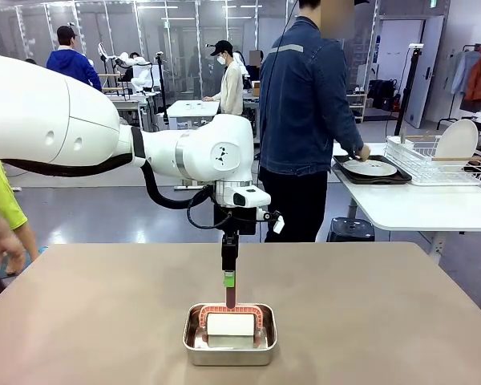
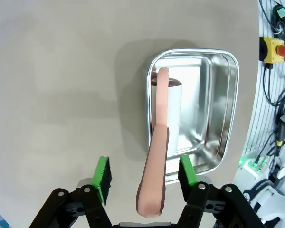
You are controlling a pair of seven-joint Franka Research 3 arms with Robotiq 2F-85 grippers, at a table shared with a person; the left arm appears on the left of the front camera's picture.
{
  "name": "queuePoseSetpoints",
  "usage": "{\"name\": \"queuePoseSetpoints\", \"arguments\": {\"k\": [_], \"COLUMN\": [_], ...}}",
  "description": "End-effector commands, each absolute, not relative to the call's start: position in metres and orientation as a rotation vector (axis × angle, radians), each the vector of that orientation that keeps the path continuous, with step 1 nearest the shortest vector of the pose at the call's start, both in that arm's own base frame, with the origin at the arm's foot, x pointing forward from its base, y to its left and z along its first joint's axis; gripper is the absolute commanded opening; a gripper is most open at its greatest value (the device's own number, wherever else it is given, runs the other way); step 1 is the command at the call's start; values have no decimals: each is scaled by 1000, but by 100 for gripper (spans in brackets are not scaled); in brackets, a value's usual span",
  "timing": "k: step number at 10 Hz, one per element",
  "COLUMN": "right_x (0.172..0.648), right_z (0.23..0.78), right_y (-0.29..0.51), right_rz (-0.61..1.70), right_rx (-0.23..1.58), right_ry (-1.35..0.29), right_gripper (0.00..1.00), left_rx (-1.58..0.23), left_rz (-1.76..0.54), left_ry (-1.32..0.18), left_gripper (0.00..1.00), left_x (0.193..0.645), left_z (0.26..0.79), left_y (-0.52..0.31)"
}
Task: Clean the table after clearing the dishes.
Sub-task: When the right (or left) Handle tray is removed, use the right hand (or left hand) to clean the right (or left) side of the table with the Lint Roller.
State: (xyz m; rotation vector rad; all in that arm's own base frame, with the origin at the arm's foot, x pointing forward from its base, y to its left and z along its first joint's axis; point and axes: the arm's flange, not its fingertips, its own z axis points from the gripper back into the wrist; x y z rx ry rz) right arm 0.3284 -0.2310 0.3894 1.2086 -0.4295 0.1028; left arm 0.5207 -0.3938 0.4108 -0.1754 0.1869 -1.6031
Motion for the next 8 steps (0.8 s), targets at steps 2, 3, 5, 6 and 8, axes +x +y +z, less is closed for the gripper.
{"name": "queuePoseSetpoints", "arguments": {"k": [2, 3, 5, 6, 8], "right_x": [326, 326, 326, 326, 326], "right_z": [391, 391, 391, 391, 391], "right_y": [-228, -228, -228, -228, -228], "right_rz": [98, 98, 98, 98, 98], "right_rx": [1203, 1203, 1203, 1203, 1203], "right_ry": [-451, -451, -451, -451, -451], "right_gripper": [100, 100, 100, 100, 100], "left_rx": [-203, -218, -234, -236, -268], "left_rz": [-1597, -1593, -1588, -1579, -1601], "left_ry": [196, 210, 198, 206, 193], "left_gripper": [54, 53, 34, 16, 0], "left_x": [518, 518, 517, 518, 516], "left_z": [416, 416, 417, 417, 417], "left_y": [-390, -388, -387, -386, -385]}}
